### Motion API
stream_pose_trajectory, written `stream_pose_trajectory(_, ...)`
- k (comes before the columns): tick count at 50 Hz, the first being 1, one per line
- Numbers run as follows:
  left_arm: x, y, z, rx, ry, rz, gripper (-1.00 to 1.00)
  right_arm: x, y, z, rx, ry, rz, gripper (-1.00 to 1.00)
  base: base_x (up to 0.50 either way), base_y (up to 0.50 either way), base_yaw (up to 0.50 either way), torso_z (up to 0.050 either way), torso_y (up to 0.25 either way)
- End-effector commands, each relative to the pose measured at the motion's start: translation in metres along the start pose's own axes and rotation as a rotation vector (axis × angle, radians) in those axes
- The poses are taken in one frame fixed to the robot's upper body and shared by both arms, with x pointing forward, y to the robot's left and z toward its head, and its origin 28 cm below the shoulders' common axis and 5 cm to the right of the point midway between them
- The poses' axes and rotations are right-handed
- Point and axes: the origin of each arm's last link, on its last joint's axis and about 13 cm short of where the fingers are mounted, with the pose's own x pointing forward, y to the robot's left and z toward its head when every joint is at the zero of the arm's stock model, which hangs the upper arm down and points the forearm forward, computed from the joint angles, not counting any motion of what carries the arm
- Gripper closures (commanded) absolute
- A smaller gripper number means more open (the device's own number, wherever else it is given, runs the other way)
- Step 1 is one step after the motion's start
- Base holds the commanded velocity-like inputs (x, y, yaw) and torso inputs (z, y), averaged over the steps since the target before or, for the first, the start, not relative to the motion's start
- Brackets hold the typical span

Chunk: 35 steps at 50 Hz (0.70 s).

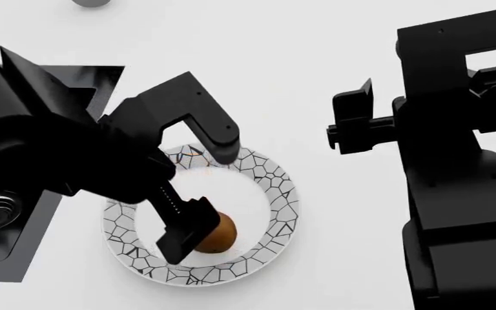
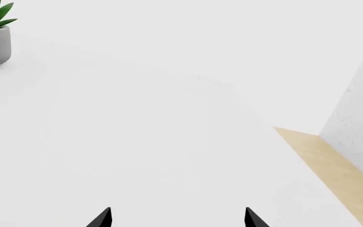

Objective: Pick the kiwi from the sink and place it on the plate located on the counter

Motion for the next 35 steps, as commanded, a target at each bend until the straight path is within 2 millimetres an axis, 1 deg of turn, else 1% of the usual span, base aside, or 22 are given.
stream_pose_trajectory(1, -0.002, 0.002, 0.004, 0.007, -0.061, -0.002, -1.00, 0.007, 0.000, 0.000, 0.005, 0.001, 0.007, -1.00, 0.00, 0.00, 0.00, 0.000, 0.000)
stream_pose_trajectory(8, -0.009, 0.009, 0.006, -0.019, -0.118, 0.043, -1.00, 0.008, 0.000, 0.002, 0.002, -0.001, 0.008, -1.00, 0.00, 0.00, 0.00, 0.000, 0.000)
stream_pose_trajectory(13, -0.019, 0.015, 0.007, -0.036, -0.166, 0.084, -1.00, 0.010, 0.001, 0.002, 0.001, 0.001, 0.007, -1.00, 0.00, 0.00, 0.00, 0.000, 0.000)
stream_pose_trajectory(18, -0.023, 0.023, 0.006, -0.068, -0.197, 0.122, -1.00, 0.011, 0.001, 0.003, -0.001, 0.001, 0.005, -1.00, 0.00, 0.00, 0.00, 0.000, 0.000)
stream_pose_trajectory(23, -0.027, 0.036, 0.004, -0.104, -0.264, 0.218, -1.00, 0.012, 0.000, 0.003, -0.006, 0.003, 0.002, -1.00, 0.00, 0.00, 0.00, 0.000, 0.000)
stream_pose_trajectory(26, -0.028, 0.043, 0.002, -0.117, -0.290, 0.261, -1.00, 0.012, 0.000, 0.003, -0.008, 0.005, -0.001, -1.00, 0.00, 0.00, 0.00, 0.000, 0.000)
stream_pose_trajectory(27, -0.031, 0.048, 0.002, -0.126, -0.324, 0.306, -1.00, 0.012, -0.001, 0.003, -0.008, 0.006, -0.005, -1.00, 0.00, 0.00, 0.00, 0.000, 0.000)
stream_pose_trajectory(30, -0.036, 0.056, -0.002, -0.163, -0.367, 0.354, -1.00, 0.013, -0.001, 0.004, -0.010, 0.007, -0.010, -1.00, 0.00, 0.00, 0.00, 0.000, 0.000)
stream_pose_trajectory(35, -0.038, 0.060, -0.013, -0.189, -0.402, 0.403, -1.00, 0.014, -0.002, 0.004, -0.012, 0.007, -0.016, -1.00, 0.00, 0.00, 0.00, 0.000, 0.000)
